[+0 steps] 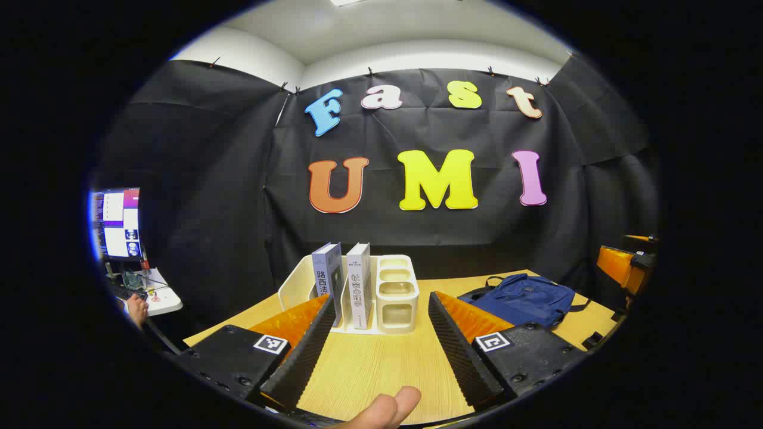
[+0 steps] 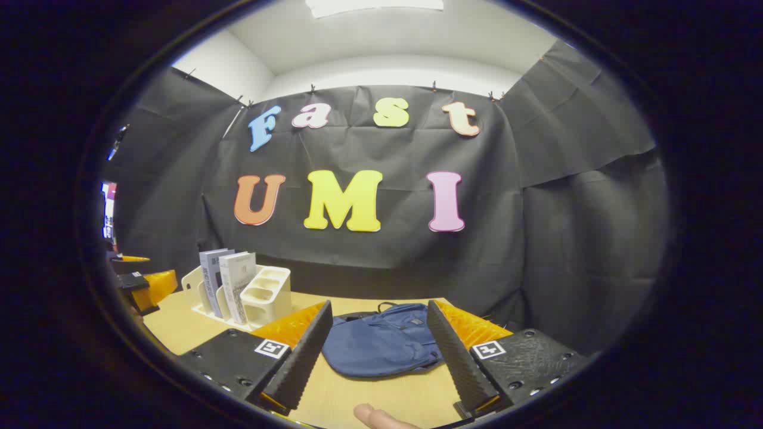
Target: Open the schoolbag, grab two books from the bookshelf and put them into the schoolbag.
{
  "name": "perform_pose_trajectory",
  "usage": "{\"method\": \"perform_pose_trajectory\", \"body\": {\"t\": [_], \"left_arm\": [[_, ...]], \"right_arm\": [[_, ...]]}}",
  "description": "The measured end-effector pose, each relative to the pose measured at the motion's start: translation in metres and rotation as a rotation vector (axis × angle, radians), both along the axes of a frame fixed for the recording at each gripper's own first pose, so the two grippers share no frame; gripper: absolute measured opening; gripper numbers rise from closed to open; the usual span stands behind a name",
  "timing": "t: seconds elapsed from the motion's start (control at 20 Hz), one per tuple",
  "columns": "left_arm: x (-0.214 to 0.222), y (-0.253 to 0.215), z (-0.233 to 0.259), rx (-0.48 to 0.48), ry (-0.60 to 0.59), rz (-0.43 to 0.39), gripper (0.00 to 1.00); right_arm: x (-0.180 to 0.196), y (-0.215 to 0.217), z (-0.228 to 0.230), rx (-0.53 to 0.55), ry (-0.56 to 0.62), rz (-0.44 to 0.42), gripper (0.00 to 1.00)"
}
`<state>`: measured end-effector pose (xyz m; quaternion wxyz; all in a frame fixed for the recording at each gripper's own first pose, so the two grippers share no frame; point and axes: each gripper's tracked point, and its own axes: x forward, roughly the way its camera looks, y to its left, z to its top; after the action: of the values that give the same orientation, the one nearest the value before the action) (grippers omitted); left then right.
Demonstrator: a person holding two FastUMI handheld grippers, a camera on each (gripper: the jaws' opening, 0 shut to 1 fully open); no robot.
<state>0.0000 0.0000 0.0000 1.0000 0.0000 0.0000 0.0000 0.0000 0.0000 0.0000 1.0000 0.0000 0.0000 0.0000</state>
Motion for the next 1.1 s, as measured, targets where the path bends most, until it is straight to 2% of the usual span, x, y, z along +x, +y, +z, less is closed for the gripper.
{"method": "perform_pose_trajectory", "body": {"t": [0.1,0.15,0.25,0.35,0.4,0.5,0.65,0.75,1.1], "left_arm": [[-0.003,0.009,0.003,0.023,-0.008,0.013,0.98],[-0.004,0.013,0.004,0.028,-0.015,0.020,0.98],[-0.004,0.014,0.001,0.035,-0.009,0.013,0.98],[-0.005,0.017,0.003,0.049,-0.010,0.017,0.98],[-0.005,0.018,0.001,0.051,-0.007,0.014,0.98],[-0.004,0.013,-0.001,0.046,0.000,-0.007,0.98],[-0.002,0.014,-0.003,0.048,0.009,-0.013,0.98],[-0.001,0.013,-0.006,0.047,0.017,-0.018,0.98],[0.005,0.025,-0.011,0.047,0.027,0.008,0.98]], "right_arm": [[-0.002,0.001,0.000,-0.006,0.002,-0.006,0.97],[-0.001,0.002,0.000,-0.006,0.004,-0.002,0.93],[-0.002,0.001,0.000,-0.018,0.006,-0.004,0.93],[-0.002,0.000,-0.001,-0.035,0.006,-0.008,0.97],[0.000,0.001,-0.002,-0.037,0.012,-0.006,0.95],[0.001,0.003,-0.004,-0.041,0.023,-0.002,0.93],[0.002,-0.001,-0.004,-0.045,0.026,-0.016,0.97],[0.004,-0.001,-0.007,-0.051,0.035,-0.021,0.95],[0.018,0.008,-0.028,-0.097,0.086,-0.023,0.97]]}}
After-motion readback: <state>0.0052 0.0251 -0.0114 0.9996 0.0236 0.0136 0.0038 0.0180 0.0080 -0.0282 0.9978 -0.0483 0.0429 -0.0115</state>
